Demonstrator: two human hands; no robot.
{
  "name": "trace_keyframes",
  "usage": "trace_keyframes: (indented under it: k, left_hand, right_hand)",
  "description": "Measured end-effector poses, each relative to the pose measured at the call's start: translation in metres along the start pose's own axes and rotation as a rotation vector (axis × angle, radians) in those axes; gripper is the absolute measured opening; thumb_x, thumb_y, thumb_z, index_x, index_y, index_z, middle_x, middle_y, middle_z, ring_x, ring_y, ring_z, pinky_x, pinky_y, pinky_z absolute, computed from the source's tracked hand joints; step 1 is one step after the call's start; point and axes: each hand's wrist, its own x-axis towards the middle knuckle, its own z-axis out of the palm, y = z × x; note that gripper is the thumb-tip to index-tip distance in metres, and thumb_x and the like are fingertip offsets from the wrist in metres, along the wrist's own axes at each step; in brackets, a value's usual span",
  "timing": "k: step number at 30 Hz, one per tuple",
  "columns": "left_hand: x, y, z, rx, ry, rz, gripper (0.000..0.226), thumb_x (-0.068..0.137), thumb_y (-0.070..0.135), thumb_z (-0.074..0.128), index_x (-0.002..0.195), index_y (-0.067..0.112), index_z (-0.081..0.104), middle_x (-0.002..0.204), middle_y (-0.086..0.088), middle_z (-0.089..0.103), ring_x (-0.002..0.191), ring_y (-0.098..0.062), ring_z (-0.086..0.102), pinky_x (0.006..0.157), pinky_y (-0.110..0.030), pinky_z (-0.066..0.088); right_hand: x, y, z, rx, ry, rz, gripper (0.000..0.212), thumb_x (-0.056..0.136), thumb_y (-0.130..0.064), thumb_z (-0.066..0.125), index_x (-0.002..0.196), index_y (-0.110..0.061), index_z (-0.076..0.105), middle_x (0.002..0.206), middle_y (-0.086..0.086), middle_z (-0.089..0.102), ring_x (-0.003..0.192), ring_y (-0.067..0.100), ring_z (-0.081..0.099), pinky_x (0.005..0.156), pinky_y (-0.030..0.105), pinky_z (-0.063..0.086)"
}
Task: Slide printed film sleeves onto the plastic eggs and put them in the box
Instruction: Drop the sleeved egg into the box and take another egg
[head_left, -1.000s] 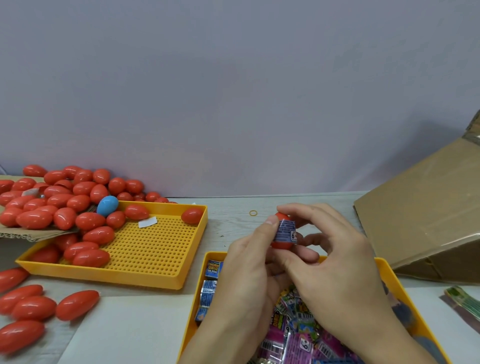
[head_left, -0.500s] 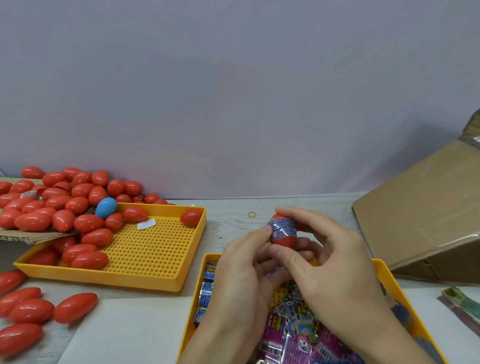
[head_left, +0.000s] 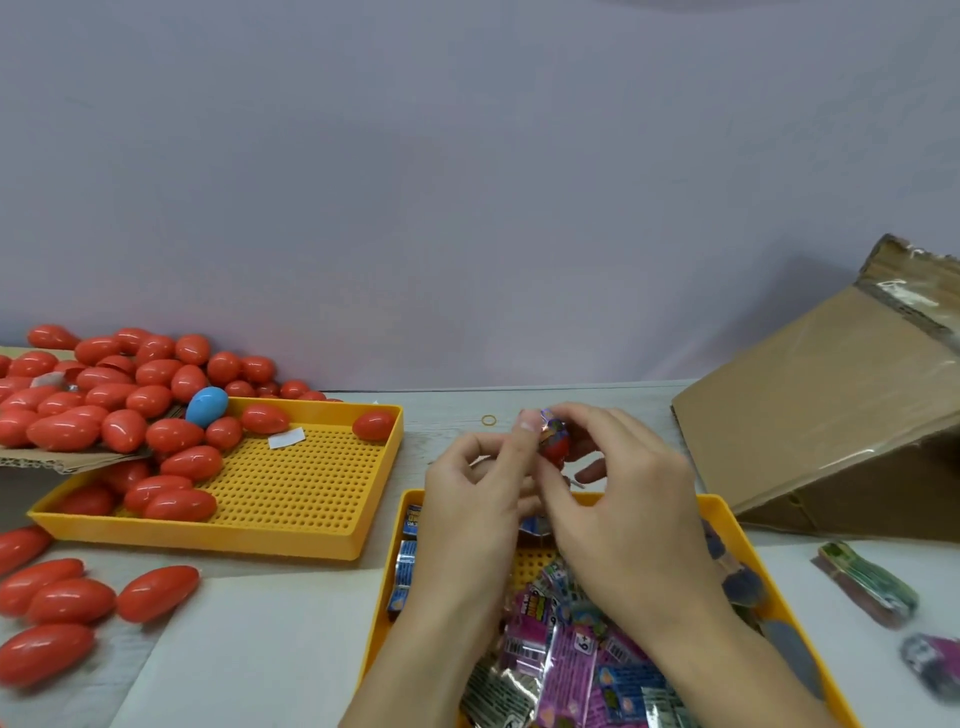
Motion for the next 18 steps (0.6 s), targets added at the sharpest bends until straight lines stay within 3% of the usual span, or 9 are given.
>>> trace_keyframes:
  k: [3,6,10,14,18]
  left_hand:
    - [0.003,0.001,-0.002,-0.032,0.007,-0.082,0.038,0.1,0.037,0.05,0.093,0.002,0.064,0.081,-0.018,0.075,0.072,-0.028,0.073,0.059,-0.029,0.058]
    - [0.004,0.002,-0.005,-0.041,0.013,-0.116,0.037,0.103,0.033,0.043,0.099,0.002,0.062,0.084,-0.018,0.075,0.075,-0.029,0.073,0.062,-0.031,0.059]
    - [0.002,0.006,-0.004,-0.024,0.021,-0.105,0.036,0.104,0.032,0.042,0.1,0.003,0.064,0.088,-0.015,0.076,0.084,-0.029,0.074,0.063,-0.032,0.059]
    - [0.0,0.01,-0.005,-0.031,0.033,-0.113,0.036,0.104,0.03,0.041,0.099,0.003,0.065,0.089,-0.015,0.076,0.082,-0.027,0.07,0.063,-0.033,0.055]
    - [-0.001,0.013,-0.006,-0.059,0.015,-0.107,0.038,0.104,0.029,0.04,0.1,0.002,0.066,0.088,-0.014,0.076,0.08,-0.025,0.068,0.064,-0.034,0.054]
  right_hand:
    - [0.002,0.0,-0.001,0.29,0.018,0.335,0.02,0.088,-0.027,0.071,0.107,-0.029,0.063,0.09,-0.013,0.071,0.082,-0.002,0.068,0.07,0.014,0.054]
    - [0.005,0.003,-0.003,0.585,0.008,0.636,0.009,0.094,-0.025,0.064,0.099,-0.021,0.07,0.088,-0.003,0.076,0.083,0.006,0.072,0.07,0.021,0.056]
    - [0.011,0.009,-0.008,0.796,0.055,0.896,0.019,0.099,-0.021,0.056,0.094,-0.008,0.07,0.08,0.002,0.072,0.08,0.016,0.07,0.066,0.026,0.053]
    - [0.05,0.011,-0.043,1.095,0.257,0.966,0.017,0.1,-0.009,0.052,0.101,0.006,0.059,0.08,0.015,0.063,0.07,0.018,0.062,0.056,0.02,0.052]
    - [0.114,0.025,-0.117,1.332,0.536,0.842,0.02,0.103,-0.008,0.039,0.102,0.003,0.055,0.092,0.015,0.057,0.075,0.018,0.057,0.057,0.017,0.049]
